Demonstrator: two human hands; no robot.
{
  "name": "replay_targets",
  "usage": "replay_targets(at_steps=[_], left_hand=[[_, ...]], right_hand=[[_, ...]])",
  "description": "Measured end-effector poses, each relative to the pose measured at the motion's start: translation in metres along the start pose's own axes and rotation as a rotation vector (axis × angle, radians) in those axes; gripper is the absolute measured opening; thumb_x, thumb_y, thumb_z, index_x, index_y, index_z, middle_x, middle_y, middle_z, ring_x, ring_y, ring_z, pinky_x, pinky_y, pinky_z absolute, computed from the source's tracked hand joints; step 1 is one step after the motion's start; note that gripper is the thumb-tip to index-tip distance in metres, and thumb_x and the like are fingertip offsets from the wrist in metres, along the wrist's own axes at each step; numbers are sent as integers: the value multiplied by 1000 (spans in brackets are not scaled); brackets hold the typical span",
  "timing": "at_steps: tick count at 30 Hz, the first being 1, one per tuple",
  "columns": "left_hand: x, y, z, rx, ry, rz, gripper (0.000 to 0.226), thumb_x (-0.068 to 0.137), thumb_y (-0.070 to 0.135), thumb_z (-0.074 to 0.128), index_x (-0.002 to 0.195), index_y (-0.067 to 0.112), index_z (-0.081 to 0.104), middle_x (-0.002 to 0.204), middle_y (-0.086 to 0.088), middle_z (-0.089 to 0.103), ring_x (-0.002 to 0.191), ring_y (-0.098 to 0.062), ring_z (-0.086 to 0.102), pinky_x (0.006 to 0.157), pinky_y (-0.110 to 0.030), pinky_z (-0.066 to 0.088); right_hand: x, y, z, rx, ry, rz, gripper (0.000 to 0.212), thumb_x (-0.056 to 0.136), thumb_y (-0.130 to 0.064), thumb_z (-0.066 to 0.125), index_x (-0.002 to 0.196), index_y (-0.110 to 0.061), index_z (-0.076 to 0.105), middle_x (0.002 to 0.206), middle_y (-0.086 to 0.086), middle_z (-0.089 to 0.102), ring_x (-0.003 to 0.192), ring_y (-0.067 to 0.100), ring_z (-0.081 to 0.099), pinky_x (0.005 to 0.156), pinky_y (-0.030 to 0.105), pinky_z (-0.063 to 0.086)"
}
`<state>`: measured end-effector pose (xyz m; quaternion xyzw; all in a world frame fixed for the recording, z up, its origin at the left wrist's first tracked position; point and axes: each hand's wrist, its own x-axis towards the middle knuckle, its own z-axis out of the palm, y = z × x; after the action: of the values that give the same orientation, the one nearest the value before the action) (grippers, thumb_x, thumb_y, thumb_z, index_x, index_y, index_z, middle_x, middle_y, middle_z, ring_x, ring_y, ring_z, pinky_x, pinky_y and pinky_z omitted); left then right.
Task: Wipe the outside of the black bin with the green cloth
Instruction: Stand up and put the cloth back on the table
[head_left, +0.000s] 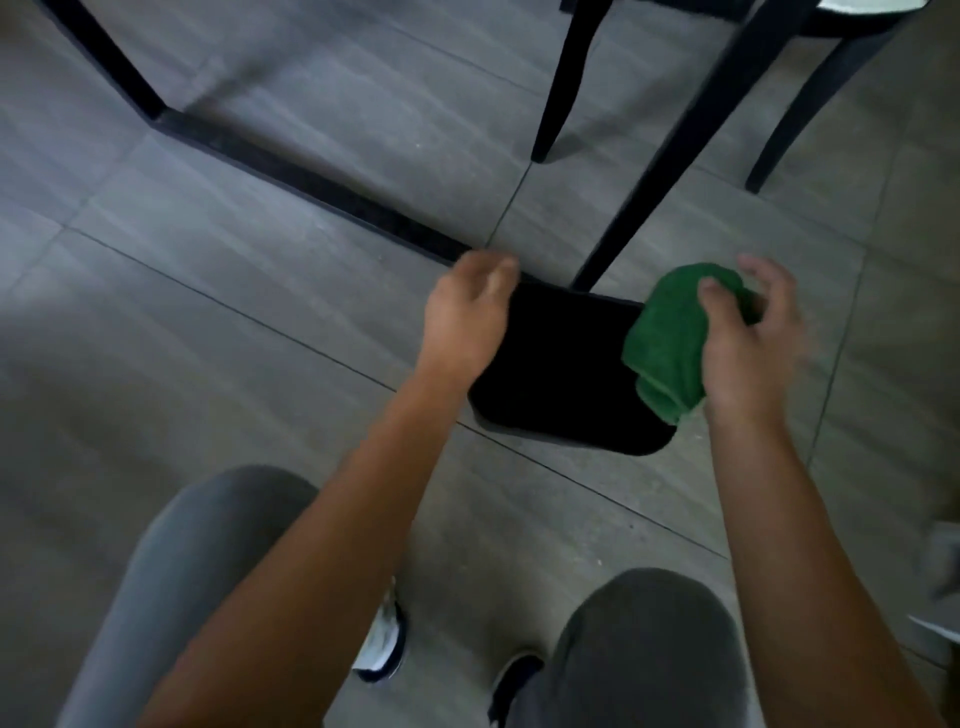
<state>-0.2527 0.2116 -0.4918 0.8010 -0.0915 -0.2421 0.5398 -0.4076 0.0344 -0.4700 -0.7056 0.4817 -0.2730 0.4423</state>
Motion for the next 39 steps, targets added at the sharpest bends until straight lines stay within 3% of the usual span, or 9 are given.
replay_targets(at_steps=[2, 6, 14, 20, 26, 29, 31, 36, 39], left_hand=[[-14, 38, -5, -98, -200, -65, 47, 92, 51, 59, 125, 18, 66, 117, 2, 72, 111, -11, 66, 101, -35, 52], [-36, 110, -26, -231, -489, -151, 51, 91, 51, 65, 126, 14, 66, 116, -1, 75, 107, -11, 71, 96, -32, 57], [-70, 207, -74, -457, -376, -180, 25, 89, 11, 72, 113, 6, 68, 108, -18, 72, 100, -31, 70, 95, -49, 56], [-119, 300, -100, -490, -506, -173, 27, 85, 10, 72, 111, 9, 71, 110, -18, 71, 105, -34, 67, 99, -50, 54], [-169, 407, -142, -354, -649, -35, 32, 87, 13, 74, 118, 18, 68, 105, -7, 71, 100, -27, 69, 87, -40, 58], [-187, 448, -159, -261, -648, 10, 27, 87, 26, 74, 113, 24, 69, 99, -6, 73, 94, -26, 71, 79, -39, 59], [-192, 470, -172, -238, -617, 31, 20, 89, 30, 74, 108, 30, 70, 95, -5, 73, 90, -26, 72, 76, -39, 58], [-197, 506, -201, -219, -638, 55, 24, 88, 36, 70, 111, 33, 71, 98, -4, 74, 92, -28, 72, 85, -48, 58], [-198, 525, -211, -217, -699, 25, 37, 84, 40, 73, 119, 27, 68, 110, -14, 72, 103, -40, 70, 91, -57, 57]], right_hand=[[-20, -49, -1, 138, -71, 42, 29, 92, -30, 67, 122, -29, 67, 119, -9, 70, 107, 10, 68, 98, 40, 57], [-46, -127, -9, 270, -217, 6, 31, 97, -4, 65, 128, -8, 61, 104, -17, 72, 93, -3, 69, 78, 19, 55], [-71, -223, -62, 50, -347, 136, 64, 81, -34, 87, 136, -28, 56, 112, -12, 64, 101, -1, 67, 79, 18, 57], [-90, -281, -139, 157, -662, 267, 44, 71, -44, 89, 110, -32, 70, 104, -11, 78, 98, 8, 75, 76, 20, 57], [-113, -340, -190, 378, -467, 483, 58, 80, -66, 71, 115, -20, 74, 118, 6, 75, 110, 22, 70, 97, 40, 57], [-118, -363, -194, 448, -406, 698, 33, 106, -24, 54, 127, -1, 63, 115, 19, 71, 94, 24, 65, 101, 48, 50], [-133, -387, -190, 492, -470, 770, 29, 107, -16, 53, 131, -2, 61, 104, 13, 69, 91, 23, 64, 98, 45, 49], [-171, -438, -151, 476, -384, 895, 17, 107, -41, 50, 98, -34, 63, 126, 7, 67, 102, 18, 64, 105, 45, 50], [-174, -466, -153, 640, -270, 899, 32, 97, -59, 52, 95, -30, 66, 120, 8, 69, 113, 26, 63, 113, 53, 45]])
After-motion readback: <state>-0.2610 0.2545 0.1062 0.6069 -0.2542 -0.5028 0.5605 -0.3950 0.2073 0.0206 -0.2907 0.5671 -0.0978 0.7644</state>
